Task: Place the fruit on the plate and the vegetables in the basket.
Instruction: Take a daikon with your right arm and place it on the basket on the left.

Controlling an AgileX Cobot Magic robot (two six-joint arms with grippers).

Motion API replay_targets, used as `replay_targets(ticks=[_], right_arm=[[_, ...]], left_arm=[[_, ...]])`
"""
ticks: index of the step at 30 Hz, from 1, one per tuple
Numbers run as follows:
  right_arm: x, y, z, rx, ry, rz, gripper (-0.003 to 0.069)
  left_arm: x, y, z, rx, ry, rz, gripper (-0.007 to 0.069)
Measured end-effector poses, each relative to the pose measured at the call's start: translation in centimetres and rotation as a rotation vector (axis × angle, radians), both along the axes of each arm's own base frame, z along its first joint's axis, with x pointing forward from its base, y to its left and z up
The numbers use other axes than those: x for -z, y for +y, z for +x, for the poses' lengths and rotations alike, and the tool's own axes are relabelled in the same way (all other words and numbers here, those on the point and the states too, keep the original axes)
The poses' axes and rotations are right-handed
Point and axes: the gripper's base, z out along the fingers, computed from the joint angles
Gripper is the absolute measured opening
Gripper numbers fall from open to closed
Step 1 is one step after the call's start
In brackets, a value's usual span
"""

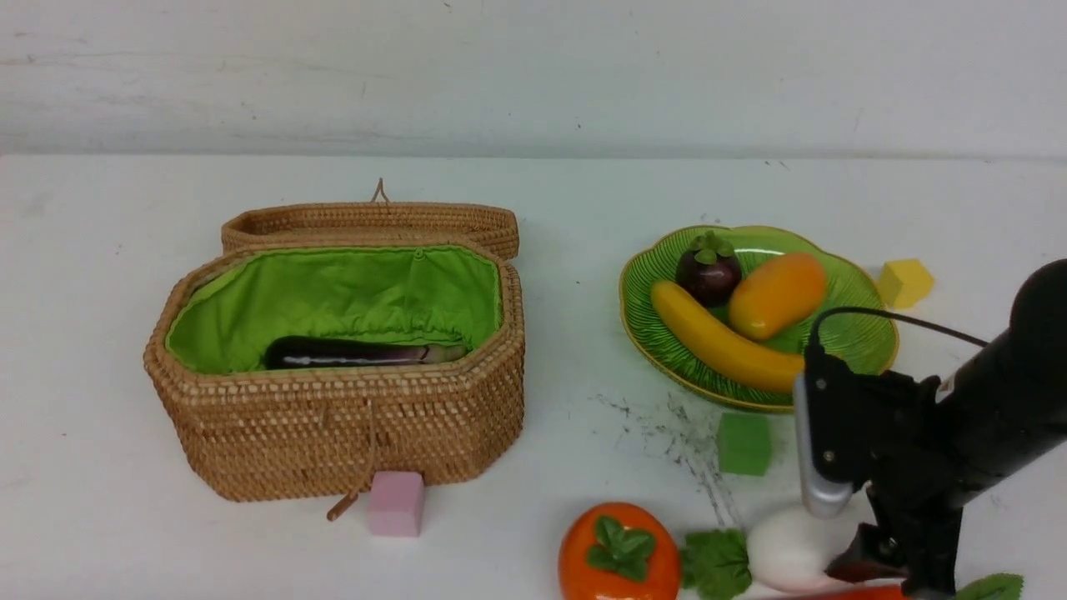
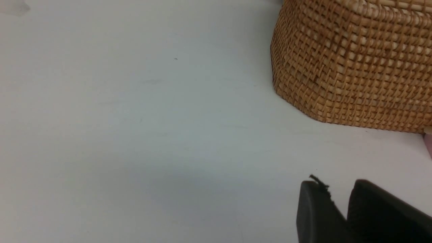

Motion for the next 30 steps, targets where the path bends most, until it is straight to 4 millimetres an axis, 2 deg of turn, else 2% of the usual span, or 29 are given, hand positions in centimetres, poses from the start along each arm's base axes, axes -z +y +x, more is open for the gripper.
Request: replay_targets(ticks=[4, 12, 14, 17, 19, 20, 23, 25, 27, 30], right_arm=[[0.9, 0.1, 0.3, 0.013, 0.032, -0.002, 0.0536], [0.6, 0.1, 0.3, 0.036, 0.045, 0.002, 0.0524], [0.2, 0.1, 0.3, 0.032, 0.045, 0.0, 0.0499], [-2.5, 0.2, 0.6, 0.046, 0.002, 0.02, 0.0194], [-5.1, 0.3, 1.0, 0.059, -0.057, 0.046, 0.0052], [-6.5, 0.4, 1.2, 0.06, -0.092, 0.06, 0.0015], [-10.6, 0.7, 1.7, 0.059, -0.186, 0.109, -0.0008], [-12.4, 0.9, 1.9, 0.05, -0.214, 0.133, -0.0008], [-13.1, 1.0, 1.9, 0.041, -0.208, 0.141, -0.0008], [-12.6, 1.0, 1.4, 0.025, -0.142, 0.126, 0.0]], left_arm=[[0.0, 0.0, 0.0, 0.0, 0.0, 0.0, 0.0146], [0.0, 0.0, 0.0, 0.0, 0.0, 0.0, 0.0146], [0.0, 0.0, 0.0, 0.0, 0.0, 0.0, 0.0146], [0.0, 0.0, 0.0, 0.0, 0.0, 0.0, 0.0146], [0.0, 0.0, 0.0, 0.0, 0.0, 0.0, 0.0146], [0.0, 0.0, 0.0, 0.0, 0.0, 0.0, 0.0146], [0.0, 0.0, 0.0, 0.0, 0.0, 0.0, 0.0146], [0.0, 0.0, 0.0, 0.0, 0.0, 0.0, 0.0146], [0.0, 0.0, 0.0, 0.0, 0.0, 0.0, 0.0146], [0.0, 0.0, 0.0, 0.0, 0.0, 0.0, 0.0146]])
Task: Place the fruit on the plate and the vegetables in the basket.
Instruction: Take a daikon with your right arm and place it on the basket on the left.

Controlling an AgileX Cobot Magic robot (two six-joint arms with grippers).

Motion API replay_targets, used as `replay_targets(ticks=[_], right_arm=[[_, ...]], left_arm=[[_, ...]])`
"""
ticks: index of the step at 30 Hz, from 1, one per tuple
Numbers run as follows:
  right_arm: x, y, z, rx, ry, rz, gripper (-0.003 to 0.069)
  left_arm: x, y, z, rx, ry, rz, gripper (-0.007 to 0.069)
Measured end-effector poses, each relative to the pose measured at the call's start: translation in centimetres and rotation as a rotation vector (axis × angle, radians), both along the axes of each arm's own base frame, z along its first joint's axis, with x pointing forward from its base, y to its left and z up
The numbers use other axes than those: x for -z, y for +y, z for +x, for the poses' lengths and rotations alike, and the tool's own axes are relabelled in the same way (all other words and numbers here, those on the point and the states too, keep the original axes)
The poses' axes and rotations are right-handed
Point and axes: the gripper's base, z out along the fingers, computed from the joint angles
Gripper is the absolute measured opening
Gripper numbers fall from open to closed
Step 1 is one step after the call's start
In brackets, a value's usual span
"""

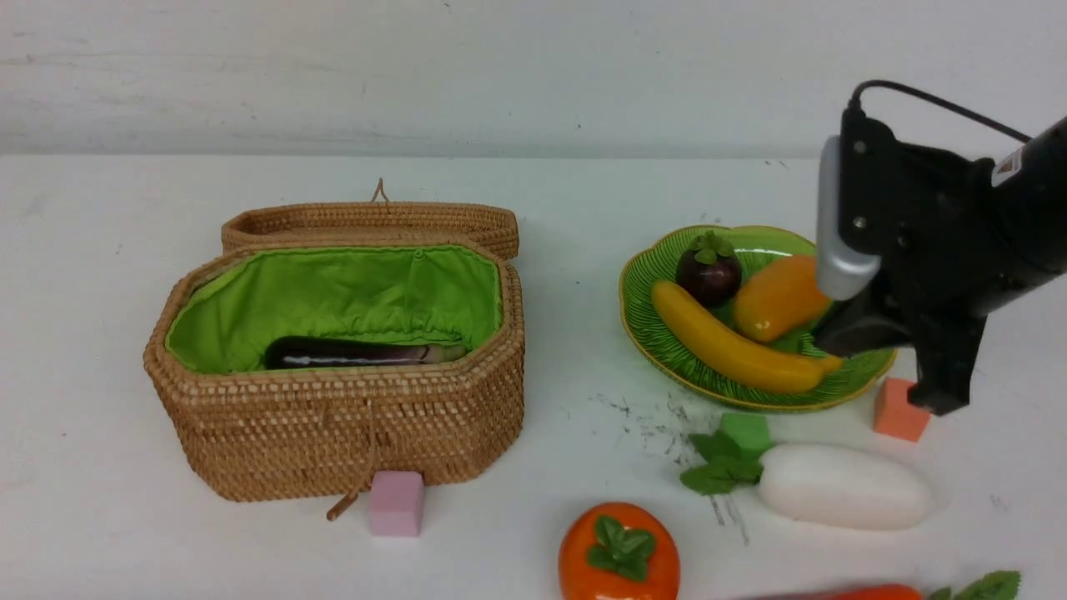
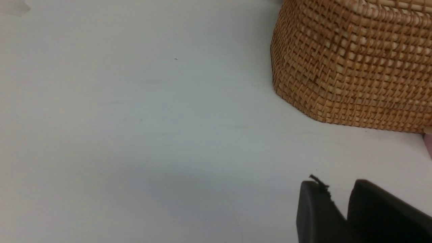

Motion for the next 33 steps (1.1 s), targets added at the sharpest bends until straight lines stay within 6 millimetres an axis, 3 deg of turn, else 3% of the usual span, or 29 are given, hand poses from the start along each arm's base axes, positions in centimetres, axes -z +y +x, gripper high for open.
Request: replay_targets(ticks=[3, 5, 8, 10, 12, 14, 19, 25, 33], right_arm=[[0.9, -0.2, -0.3, 0.007, 0.042, -0.026, 0.0026], [2.1, -0.8, -0.6, 0.033, 0.079, -0.082, 0.0106], [3.5, -1.3, -0.3, 0.069, 0.09, -0.143, 0.0265], [4.4, -1.4, -0.1, 0.08, 0.097, -0.158, 0.0402], [5.9, -1.4, 0.5, 0.084, 0.126, -0.175, 0.0582], [6.8, -1.3, 1.1, 0.072, 0.128, -0.187, 0.0645], [10.2, -1.1, 3.0, 0.008, 0.135, -0.25, 0.0666], [14.1, -1.2, 4.3, -0.081, 0.172, -0.33, 0.0577], [14.2, -1.3, 4.3, -0.092, 0.188, -0.342, 0.0553]], left_arm=[[0.0, 0.0, 0.0, 0.0, 0.0, 0.0, 0.0146], [0.0, 0.0, 0.0, 0.0, 0.0, 0.0, 0.0146], [0.0, 0.0, 0.0, 0.0, 0.0, 0.0, 0.0146], [0.0, 0.0, 0.0, 0.0, 0.0, 0.0, 0.0146], [0.0, 0.0, 0.0, 0.0, 0.0, 0.0, 0.0146], [0.0, 0.0, 0.0, 0.0, 0.0, 0.0, 0.0146], [0.0, 0.0, 0.0, 0.0, 0.0, 0.0, 0.0146], [0.0, 0.0, 0.0, 0.0, 0.0, 0.0, 0.0146], [0.0, 0.0, 0.0, 0.0, 0.0, 0.0, 0.0146]])
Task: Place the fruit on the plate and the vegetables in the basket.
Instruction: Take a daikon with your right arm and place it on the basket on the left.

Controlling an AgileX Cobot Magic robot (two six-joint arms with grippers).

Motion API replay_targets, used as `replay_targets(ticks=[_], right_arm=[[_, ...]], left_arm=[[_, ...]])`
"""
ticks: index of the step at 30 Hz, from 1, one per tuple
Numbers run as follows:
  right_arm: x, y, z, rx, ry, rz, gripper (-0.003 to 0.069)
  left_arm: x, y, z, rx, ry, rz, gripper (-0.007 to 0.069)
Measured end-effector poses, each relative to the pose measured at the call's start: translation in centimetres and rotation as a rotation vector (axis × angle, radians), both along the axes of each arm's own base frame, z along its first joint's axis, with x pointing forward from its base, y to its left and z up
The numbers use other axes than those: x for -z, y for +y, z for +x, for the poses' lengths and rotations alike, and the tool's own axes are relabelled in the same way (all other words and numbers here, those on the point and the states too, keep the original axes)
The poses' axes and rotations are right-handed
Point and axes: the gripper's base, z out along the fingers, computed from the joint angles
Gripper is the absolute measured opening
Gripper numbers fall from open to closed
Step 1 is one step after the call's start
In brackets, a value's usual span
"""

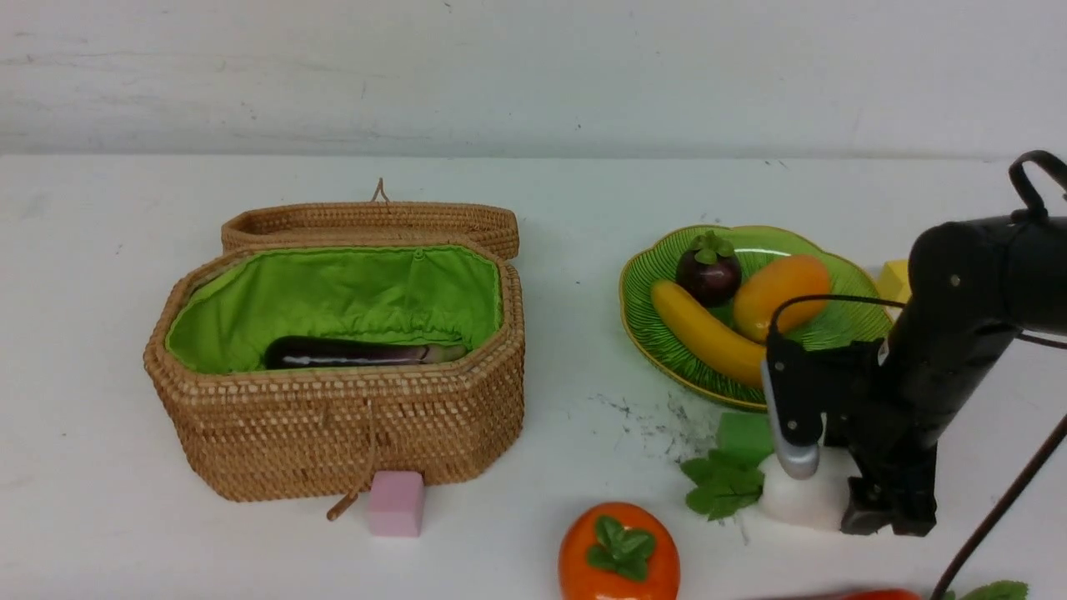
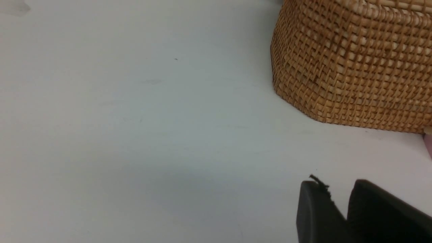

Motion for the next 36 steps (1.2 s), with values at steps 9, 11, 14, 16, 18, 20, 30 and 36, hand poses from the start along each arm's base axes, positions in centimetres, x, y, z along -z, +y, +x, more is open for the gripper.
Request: replay_targets(ticks=[9, 11, 14, 16, 18, 20, 30, 36], right_arm=[[-6.4, -0.1, -2.2, 0.015, -0.129, 0.076, 0.0553], [-8.5, 0.1, -2.9, 0.029, -0.165, 0.127, 0.0553], [-11.5, 0.6, -3.4, 0.051, -0.223, 0.221, 0.0553], [-13.9, 1.2, -3.5, 0.069, -0.257, 0.321, 0.0553], [-16.2, 2.0, -3.3, 0.083, -0.274, 0.435, 0.0553], [-18.1, 2.8, -3.1, 0.095, -0.273, 0.539, 0.0553], [-22.2, 10.9, 0.7, 0.088, -0.193, 0.844, 0.0553], [-18.9, 18.0, 3.6, 0.096, -0.059, 0.882, 0.0553]], left_arm=[[0.0, 0.0, 0.0, 0.0, 0.0, 0.0, 0.0146], [0.0, 0.0, 0.0, 0.0, 0.0, 0.0, 0.0146], [0.0, 0.0, 0.0, 0.0, 0.0, 0.0, 0.0146], [0.0, 0.0, 0.0, 0.0, 0.0, 0.0, 0.0146], [0.0, 0.0, 0.0, 0.0, 0.0, 0.0, 0.0146], [0.0, 0.0, 0.0, 0.0, 0.0, 0.0, 0.0146], [0.0, 0.0, 0.0, 0.0, 0.0, 0.0, 0.0146], [0.0, 0.0, 0.0, 0.0, -0.001, 0.0, 0.0146]])
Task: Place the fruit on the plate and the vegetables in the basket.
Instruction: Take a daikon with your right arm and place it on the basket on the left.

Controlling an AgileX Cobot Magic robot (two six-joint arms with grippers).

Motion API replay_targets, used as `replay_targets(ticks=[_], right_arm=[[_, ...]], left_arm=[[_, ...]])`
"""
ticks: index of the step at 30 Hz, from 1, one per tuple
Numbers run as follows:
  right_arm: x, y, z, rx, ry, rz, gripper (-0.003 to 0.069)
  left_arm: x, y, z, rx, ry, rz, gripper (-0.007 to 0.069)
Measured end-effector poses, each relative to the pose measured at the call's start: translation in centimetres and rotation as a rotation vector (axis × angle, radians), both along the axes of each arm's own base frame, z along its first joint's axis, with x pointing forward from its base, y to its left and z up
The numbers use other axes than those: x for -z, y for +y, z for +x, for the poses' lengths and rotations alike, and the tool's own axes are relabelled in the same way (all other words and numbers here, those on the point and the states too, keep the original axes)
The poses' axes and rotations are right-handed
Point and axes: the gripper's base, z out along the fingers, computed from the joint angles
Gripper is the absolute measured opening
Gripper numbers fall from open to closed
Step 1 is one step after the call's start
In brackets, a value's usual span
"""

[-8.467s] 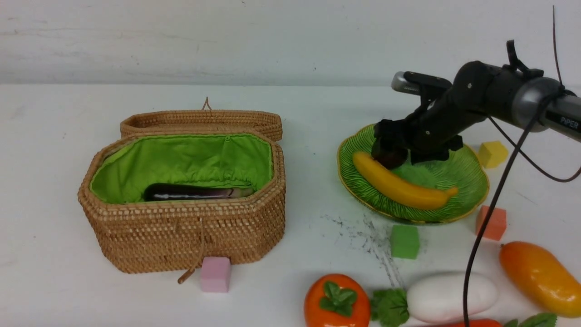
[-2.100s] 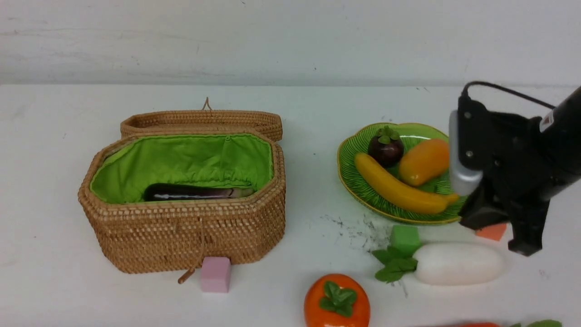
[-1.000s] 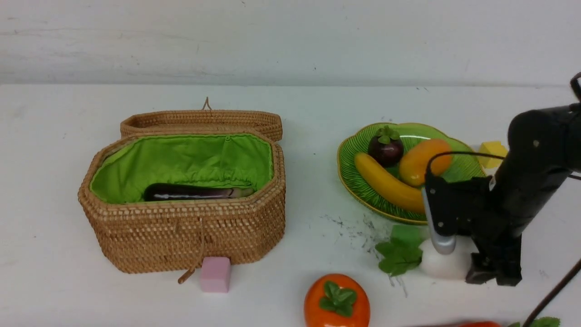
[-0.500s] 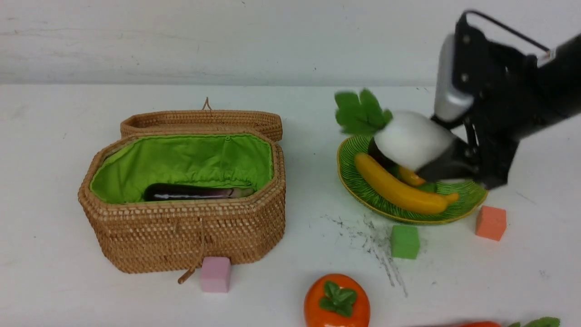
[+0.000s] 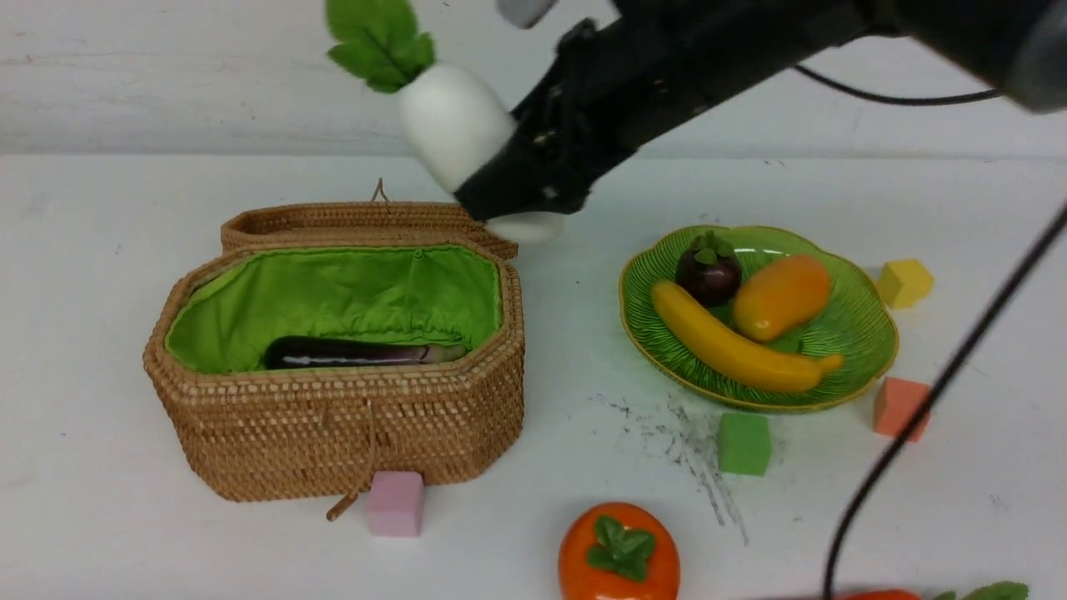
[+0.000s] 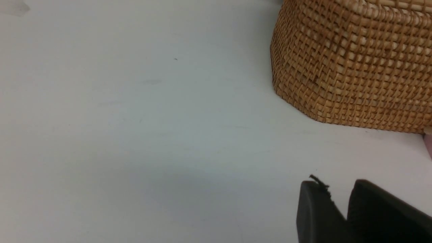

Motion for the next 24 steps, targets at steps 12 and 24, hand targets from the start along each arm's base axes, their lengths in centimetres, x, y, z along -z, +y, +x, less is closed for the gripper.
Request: replay_targets(ticks=[12, 24], right_arm=[[6.4, 5.2, 2.4, -0.031, -0.112, -0.08, 0.0553], [6.6, 5.0, 2.4, 0.002, -0.066, -0.096, 0.0676]], left_arm=[[0.0, 0.0, 0.0, 0.0, 0.0, 0.0, 0.0146], [0.0, 0.0, 0.0, 0.0, 0.0, 0.0, 0.0146]])
